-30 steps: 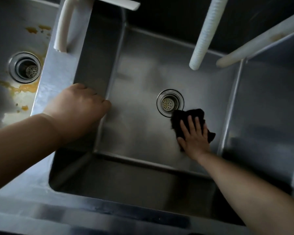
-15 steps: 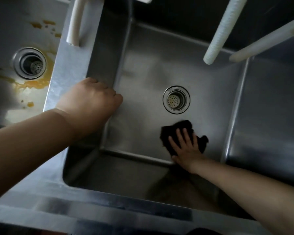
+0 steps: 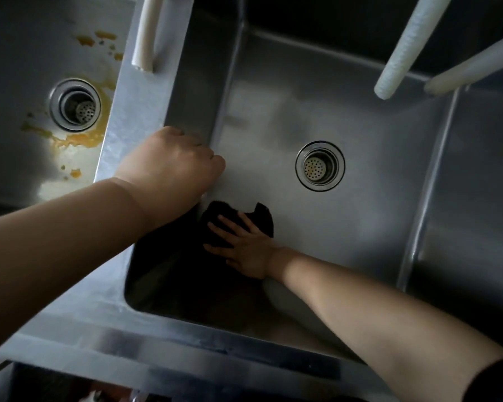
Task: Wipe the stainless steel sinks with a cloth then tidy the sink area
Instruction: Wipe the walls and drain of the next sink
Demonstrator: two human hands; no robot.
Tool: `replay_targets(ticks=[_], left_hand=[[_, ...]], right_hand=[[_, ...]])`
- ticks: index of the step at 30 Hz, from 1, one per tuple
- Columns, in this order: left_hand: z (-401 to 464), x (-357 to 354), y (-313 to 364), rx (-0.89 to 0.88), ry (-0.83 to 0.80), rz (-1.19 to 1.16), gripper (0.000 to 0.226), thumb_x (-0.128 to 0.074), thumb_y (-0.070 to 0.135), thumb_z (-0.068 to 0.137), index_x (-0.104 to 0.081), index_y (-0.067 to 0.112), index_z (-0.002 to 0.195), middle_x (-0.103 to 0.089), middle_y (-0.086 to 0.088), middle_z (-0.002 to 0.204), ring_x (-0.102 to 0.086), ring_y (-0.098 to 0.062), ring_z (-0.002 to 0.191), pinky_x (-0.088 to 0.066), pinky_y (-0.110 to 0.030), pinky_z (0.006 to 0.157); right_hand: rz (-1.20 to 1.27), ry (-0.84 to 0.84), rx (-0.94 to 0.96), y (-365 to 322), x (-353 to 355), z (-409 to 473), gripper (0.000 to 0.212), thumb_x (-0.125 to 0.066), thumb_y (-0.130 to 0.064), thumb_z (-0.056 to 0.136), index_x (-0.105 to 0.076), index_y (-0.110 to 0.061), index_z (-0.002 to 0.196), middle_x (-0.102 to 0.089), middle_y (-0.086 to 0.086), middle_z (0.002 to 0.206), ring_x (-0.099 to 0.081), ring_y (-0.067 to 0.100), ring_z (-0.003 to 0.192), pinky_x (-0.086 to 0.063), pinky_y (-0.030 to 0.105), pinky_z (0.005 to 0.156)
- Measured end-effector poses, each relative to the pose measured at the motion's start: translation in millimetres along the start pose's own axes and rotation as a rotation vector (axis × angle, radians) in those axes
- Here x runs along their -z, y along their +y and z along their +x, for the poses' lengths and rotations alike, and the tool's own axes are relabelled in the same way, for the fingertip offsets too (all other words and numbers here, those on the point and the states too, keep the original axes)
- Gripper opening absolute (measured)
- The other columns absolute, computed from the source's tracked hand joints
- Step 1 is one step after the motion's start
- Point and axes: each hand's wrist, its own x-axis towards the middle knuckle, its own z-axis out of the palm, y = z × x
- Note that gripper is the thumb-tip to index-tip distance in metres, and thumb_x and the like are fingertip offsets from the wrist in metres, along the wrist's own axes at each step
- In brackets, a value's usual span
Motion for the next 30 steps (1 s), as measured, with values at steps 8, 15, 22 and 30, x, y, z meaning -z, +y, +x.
replay_targets(ticks=[8, 15, 22, 30], left_hand=[[2.3, 5.5, 1.6, 0.003, -0.026, -0.01, 0.02, -0.072, -0.01, 0.051, -0.059, 0.004, 0.059, -0.057, -0.015, 0.052, -0.059, -0.034, 0.049, -0.046, -0.034, 0.053], [1.1, 5.7, 1.6, 0.004, -0.031, -0.038, 0.021, -0.076, -0.008, 0.052, -0.062, 0.003, 0.064, -0.058, -0.016, 0.054, -0.059, -0.036, 0.05, -0.048, -0.04, 0.054], [1.1, 8.1, 1.8, -0.005, -0.069, -0.034, 0.026, -0.081, -0.004, 0.046, -0.063, 0.004, 0.064, -0.059, -0.016, 0.054, -0.06, -0.036, 0.05, -0.049, -0.04, 0.052], [9.7, -1.4, 3.4, -0.081, -0.299, 0.119, 0.018, -0.069, 0.018, 0.062, -0.066, 0.019, 0.08, -0.066, -0.004, 0.076, -0.065, -0.029, 0.071, -0.044, -0.033, 0.062]], right_hand=[[0.052, -0.099, -0.067, 45.0, -49.1, -115.7, 0.088, -0.047, -0.011, 0.091, 0.015, -0.05, 0.141, 0.034, -0.008, 0.147, 0.042, 0.019, 0.131, 0.034, 0.042, 0.1], [0.168, -0.31, -0.406, 68.9, -73.8, -232.1, 0.089, -0.042, -0.008, 0.092, 0.025, -0.045, 0.137, 0.039, -0.005, 0.143, 0.047, 0.02, 0.125, 0.03, 0.041, 0.103], [0.439, -0.252, -0.865, 67.6, -70.3, -241.7, 0.07, -0.037, -0.024, 0.098, 0.011, -0.022, 0.149, 0.026, 0.011, 0.153, 0.026, 0.031, 0.14, 0.007, 0.042, 0.114], [0.456, 0.024, -1.164, 128.5, -46.5, -195.1, 0.07, -0.035, -0.046, 0.096, 0.009, -0.032, 0.148, 0.024, 0.011, 0.155, 0.024, 0.034, 0.14, 0.007, 0.053, 0.112]])
